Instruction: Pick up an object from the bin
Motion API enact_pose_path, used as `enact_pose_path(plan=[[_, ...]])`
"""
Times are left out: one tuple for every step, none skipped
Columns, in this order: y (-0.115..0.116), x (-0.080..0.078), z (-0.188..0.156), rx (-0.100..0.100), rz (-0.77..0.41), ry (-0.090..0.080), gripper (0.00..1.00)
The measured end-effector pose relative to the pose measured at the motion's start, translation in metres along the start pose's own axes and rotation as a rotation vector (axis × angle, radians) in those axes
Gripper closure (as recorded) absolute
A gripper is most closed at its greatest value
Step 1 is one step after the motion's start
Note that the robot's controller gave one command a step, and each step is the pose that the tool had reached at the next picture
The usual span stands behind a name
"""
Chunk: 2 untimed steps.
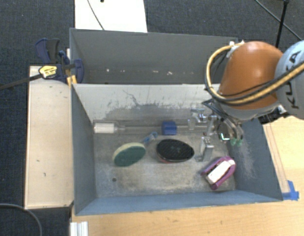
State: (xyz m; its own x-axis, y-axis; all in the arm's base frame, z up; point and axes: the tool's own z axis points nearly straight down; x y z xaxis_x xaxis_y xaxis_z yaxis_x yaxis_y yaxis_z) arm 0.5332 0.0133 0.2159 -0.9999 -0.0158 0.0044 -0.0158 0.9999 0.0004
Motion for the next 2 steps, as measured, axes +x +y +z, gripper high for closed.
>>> enact_pose_path(plan=[[0.0137,-0.0278,0.1361,0.000,-0.344,-0.004,0.00],[0.0133,-0.0279,0.1344,0.000,-0.340,-0.005,1.00]])
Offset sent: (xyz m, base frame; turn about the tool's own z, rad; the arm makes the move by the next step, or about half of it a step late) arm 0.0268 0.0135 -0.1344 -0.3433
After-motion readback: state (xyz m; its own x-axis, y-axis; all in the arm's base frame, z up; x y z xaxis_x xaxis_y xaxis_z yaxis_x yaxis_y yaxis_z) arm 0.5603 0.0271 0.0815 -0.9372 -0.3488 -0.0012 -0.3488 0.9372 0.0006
